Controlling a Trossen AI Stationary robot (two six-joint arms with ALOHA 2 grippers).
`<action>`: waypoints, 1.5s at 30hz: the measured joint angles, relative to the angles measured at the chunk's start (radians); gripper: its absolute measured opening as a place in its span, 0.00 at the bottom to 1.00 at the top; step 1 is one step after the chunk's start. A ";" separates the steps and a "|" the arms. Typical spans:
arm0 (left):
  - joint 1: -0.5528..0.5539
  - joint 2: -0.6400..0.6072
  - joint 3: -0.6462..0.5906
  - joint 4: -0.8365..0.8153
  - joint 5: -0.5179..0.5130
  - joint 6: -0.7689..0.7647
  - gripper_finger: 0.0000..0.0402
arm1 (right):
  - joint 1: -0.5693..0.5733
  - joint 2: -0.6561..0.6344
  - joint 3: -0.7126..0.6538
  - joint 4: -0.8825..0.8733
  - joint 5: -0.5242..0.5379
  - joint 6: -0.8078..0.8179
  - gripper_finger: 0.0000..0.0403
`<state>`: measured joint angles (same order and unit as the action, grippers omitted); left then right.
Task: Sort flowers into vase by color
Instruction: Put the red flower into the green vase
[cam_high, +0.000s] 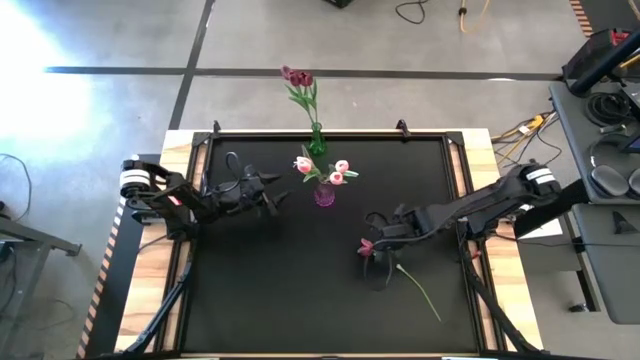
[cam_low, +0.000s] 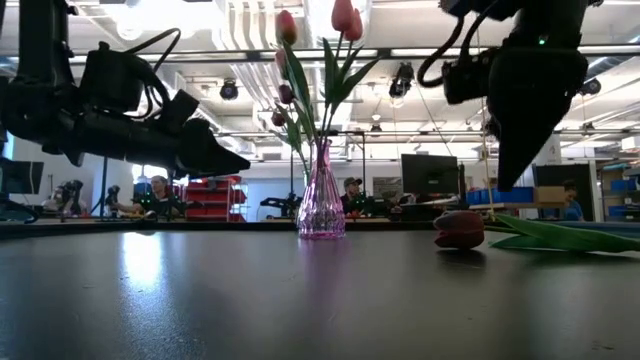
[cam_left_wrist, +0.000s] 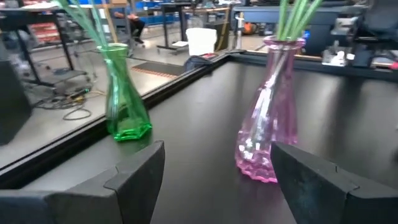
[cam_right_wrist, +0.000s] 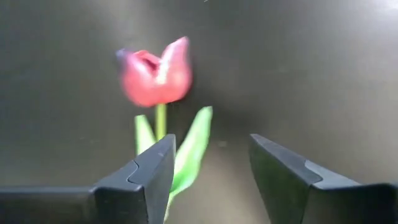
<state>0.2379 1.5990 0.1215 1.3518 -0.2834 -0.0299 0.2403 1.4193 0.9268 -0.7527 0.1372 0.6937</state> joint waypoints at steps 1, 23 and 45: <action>0.000 0.000 0.000 0.000 -0.013 0.001 0.69 | 0.000 0.014 0.000 0.017 -0.016 -0.006 0.49; 0.000 0.003 -0.002 0.000 -0.022 0.013 0.60 | -0.003 0.171 -0.001 0.089 -0.164 -0.057 0.32; 0.000 0.003 0.009 0.000 -0.021 0.013 0.57 | 0.029 0.092 -0.072 0.092 -0.181 0.013 0.59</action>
<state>0.2376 1.6016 0.1305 1.3516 -0.3046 -0.0170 0.2689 1.5116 0.8551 -0.6611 -0.0434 0.7070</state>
